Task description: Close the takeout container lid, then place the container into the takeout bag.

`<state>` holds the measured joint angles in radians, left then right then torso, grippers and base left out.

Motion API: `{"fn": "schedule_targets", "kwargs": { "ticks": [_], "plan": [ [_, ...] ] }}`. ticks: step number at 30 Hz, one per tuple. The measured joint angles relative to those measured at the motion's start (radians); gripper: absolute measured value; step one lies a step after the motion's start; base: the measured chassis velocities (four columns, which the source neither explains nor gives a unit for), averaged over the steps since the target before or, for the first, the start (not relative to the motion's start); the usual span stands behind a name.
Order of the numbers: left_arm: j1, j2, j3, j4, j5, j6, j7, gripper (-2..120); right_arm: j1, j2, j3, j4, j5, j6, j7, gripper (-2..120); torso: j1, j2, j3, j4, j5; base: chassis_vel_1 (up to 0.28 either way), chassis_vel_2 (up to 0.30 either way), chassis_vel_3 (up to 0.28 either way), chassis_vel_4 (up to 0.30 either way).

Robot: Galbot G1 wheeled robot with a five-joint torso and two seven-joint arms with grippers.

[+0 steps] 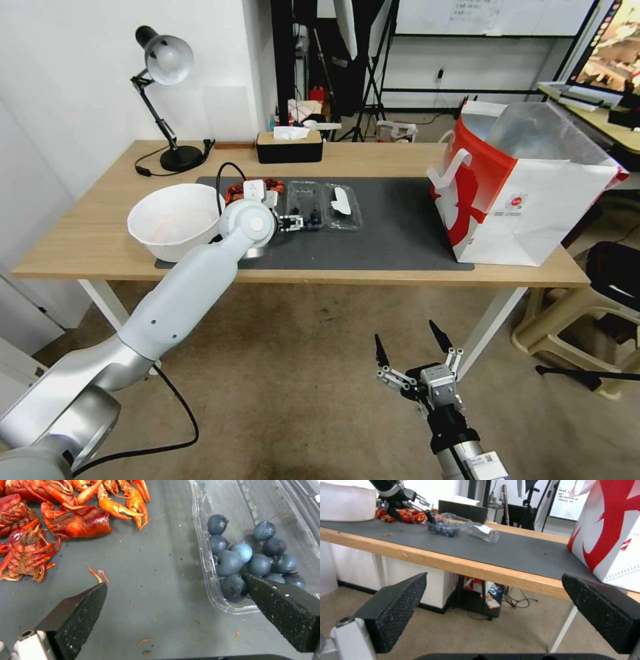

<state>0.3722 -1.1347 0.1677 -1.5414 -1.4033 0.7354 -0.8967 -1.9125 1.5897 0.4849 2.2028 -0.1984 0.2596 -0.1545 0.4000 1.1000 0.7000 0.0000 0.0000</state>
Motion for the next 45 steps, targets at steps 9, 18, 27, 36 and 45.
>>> {"fn": "schedule_targets", "kwargs": {
  "ticks": [9, 18, 27, 36, 45],
  "plan": [
    [0.031, 0.007, -0.046, -0.067, 0.017, 0.000, -0.009, 100, -0.002, 0.003, -0.005, 0.004, -0.003, 0.008, -0.002, 100, 0.000, 0.000, 0.000, 0.0000, 0.0000, 0.000, 0.000, 0.000, 0.000],
    [0.129, 0.087, -0.128, -0.262, 0.127, -0.014, 0.080, 100, -0.002, 0.005, -0.005, 0.010, 0.001, 0.017, -0.002, 100, 0.000, 0.000, 0.000, 0.0000, 0.0000, 0.000, 0.000, 0.000, 0.000],
    [0.411, 0.196, -0.248, -0.491, 0.464, -0.173, 0.351, 100, 0.006, 0.006, -0.004, 0.021, 0.029, 0.026, -0.002, 100, 0.000, 0.000, 0.000, 0.0001, 0.0003, 0.000, 0.000, 0.000, 0.000],
    [0.773, 0.192, -0.377, -0.632, 0.798, -0.388, 0.527, 100, 0.022, 0.005, 0.016, 0.031, 0.061, 0.021, -0.005, 100, 0.000, 0.000, 0.000, 0.0005, 0.0000, 0.000, 0.000, 0.000, 0.000],
    [1.087, 0.071, -0.467, -0.681, 1.001, -0.624, 0.572, 100, 0.024, 0.010, 0.041, 0.064, 0.129, 0.024, -0.008, 100, 0.000, 0.000, 0.000, 0.0002, 0.0003, 0.000, 0.000, 0.000, 0.000]
  ]
}}
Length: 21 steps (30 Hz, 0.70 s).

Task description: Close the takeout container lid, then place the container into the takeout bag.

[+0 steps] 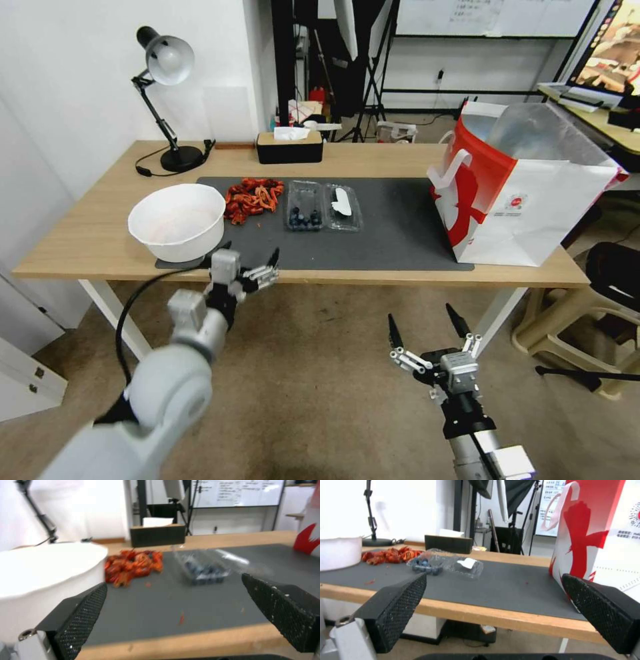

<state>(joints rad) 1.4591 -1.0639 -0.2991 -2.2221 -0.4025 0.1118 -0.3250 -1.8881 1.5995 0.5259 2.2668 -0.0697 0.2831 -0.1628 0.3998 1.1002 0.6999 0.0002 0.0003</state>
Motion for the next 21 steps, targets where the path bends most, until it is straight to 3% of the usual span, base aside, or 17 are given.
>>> {"fn": "schedule_targets", "kwargs": {
  "ticks": [2, 4, 7, 15, 21],
  "plan": [
    [0.040, -0.011, -0.012, 0.002, 0.019, -0.034, 0.004, 100, 0.000, -0.001, 0.001, 0.003, 0.009, 0.000, 0.000, 100, 0.000, 0.000, 0.000, -0.0002, -0.0003, 0.000, 0.000, 0.000, 0.000],
    [0.111, -0.028, -0.033, 0.021, 0.058, -0.140, 0.023, 100, 0.000, -0.003, 0.002, 0.008, 0.021, 0.000, 0.000, 100, 0.000, 0.000, 0.000, -0.0001, -0.0001, 0.000, 0.000, 0.000, 0.000],
    [0.156, -0.042, -0.043, 0.027, 0.088, -0.182, 0.041, 100, 0.002, -0.004, 0.005, 0.008, 0.027, 0.002, 0.001, 100, 0.000, 0.000, 0.000, -0.0003, 0.0000, 0.000, 0.000, 0.000, 0.000],
    [0.239, -0.116, -0.024, 0.069, 0.181, -0.272, 0.060, 100, 0.002, -0.011, 0.014, 0.002, 0.044, 0.010, 0.006, 100, 0.000, 0.000, 0.000, -0.0002, -0.0003, 0.000, 0.000, 0.000, 0.000],
    [0.245, -0.131, -0.016, 0.083, 0.194, -0.281, 0.058, 100, 0.001, -0.015, 0.011, -0.008, 0.048, 0.011, 0.008, 100, 0.000, 0.000, 0.000, -0.0003, -0.0002, 0.000, 0.000, 0.000, 0.000]
  ]
}}
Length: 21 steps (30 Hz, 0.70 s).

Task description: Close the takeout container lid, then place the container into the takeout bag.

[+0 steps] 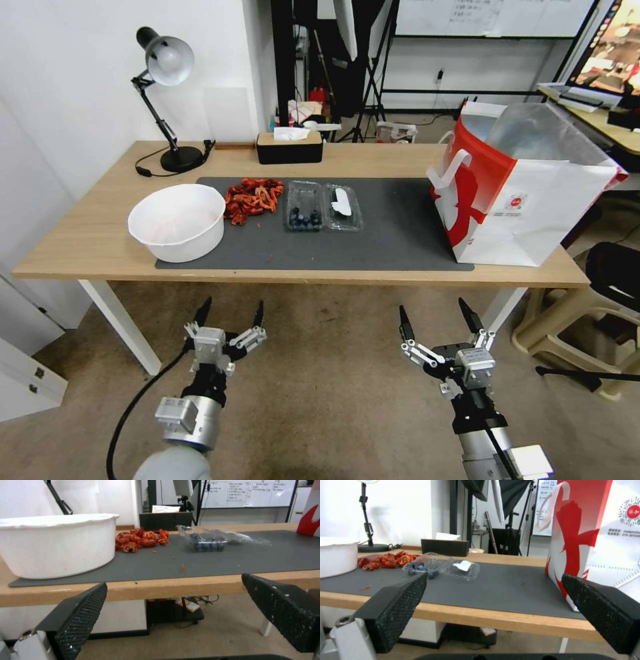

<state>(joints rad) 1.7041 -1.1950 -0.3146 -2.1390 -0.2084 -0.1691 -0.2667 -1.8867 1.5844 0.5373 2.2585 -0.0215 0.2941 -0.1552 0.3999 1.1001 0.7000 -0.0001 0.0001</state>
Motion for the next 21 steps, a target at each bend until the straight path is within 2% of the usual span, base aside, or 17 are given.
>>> {"fn": "schedule_targets", "kwargs": {
  "ticks": [15, 21],
  "plan": [
    [-0.010, -0.006, -0.001, 0.014, 0.000, 0.001, -0.001, 100, 0.009, -0.007, -0.006, -0.013, 0.009, -0.003, 0.001, 100, 0.000, 0.000, 0.000, 0.0000, -0.0001, 0.000, 0.000, 0.000, 0.000],
    [-0.025, -0.002, 0.000, 0.033, -0.007, 0.003, 0.000, 100, 0.024, -0.016, -0.016, -0.014, 0.079, -0.045, 0.009, 100, 0.000, 0.000, 0.000, 0.0003, -0.0001, 0.000, 0.000, 0.000, 0.000]
  ]
}}
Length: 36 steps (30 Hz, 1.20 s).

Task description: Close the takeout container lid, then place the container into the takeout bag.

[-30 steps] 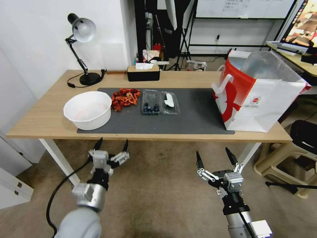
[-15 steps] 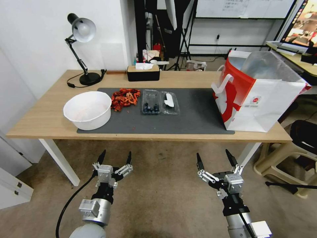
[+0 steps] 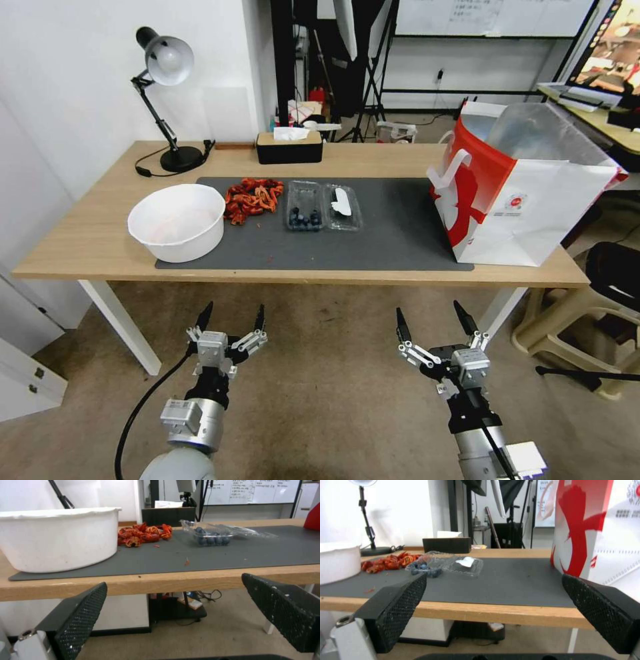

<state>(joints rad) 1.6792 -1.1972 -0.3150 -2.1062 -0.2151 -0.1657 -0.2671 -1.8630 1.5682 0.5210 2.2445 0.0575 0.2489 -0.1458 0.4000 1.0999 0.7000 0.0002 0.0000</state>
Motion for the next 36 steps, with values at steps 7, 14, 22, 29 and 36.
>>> {"fn": "schedule_targets", "kwargs": {
  "ticks": [7, 14, 22, 29, 36],
  "plan": [
    [-0.049, 0.030, 0.022, 0.022, -0.025, 0.016, 0.012, 100, 0.022, 0.002, -0.002, 0.011, 0.061, -0.036, 0.009, 100, 0.000, 0.000, 0.000, -0.0008, -0.0003, 0.000, 0.000, 0.000, 0.000],
    [-0.035, 0.017, 0.003, 0.020, -0.022, 0.013, 0.014, 100, 0.104, -0.044, -0.039, 0.005, 0.245, -0.139, 0.037, 100, 0.000, 0.000, 0.000, -0.0002, -0.0001, 0.000, 0.000, 0.000, 0.000],
    [-0.010, -0.008, -0.021, 0.012, 0.001, 0.004, 0.015, 100, 0.260, -0.111, -0.127, 0.001, 0.663, -0.286, 0.161, 100, 0.000, 0.000, 0.000, -0.0001, 0.0000, 0.000, 0.000, 0.000, 0.000],
    [0.004, -0.024, -0.035, 0.007, 0.015, 0.003, 0.018, 100, 0.399, -0.147, -0.216, -0.063, 0.923, -0.326, 0.272, 100, 0.000, 0.000, 0.000, -0.0001, 0.0002, 0.000, 0.000, 0.000, 0.000],
    [0.007, -0.026, -0.042, 0.010, 0.016, 0.004, 0.018, 100, 0.515, -0.147, -0.271, -0.140, 1.052, -0.328, 0.364, 100, 0.000, 0.000, 0.000, -0.0002, 0.0001, 0.000, 0.000, 0.000, 0.000]
  ]
}}
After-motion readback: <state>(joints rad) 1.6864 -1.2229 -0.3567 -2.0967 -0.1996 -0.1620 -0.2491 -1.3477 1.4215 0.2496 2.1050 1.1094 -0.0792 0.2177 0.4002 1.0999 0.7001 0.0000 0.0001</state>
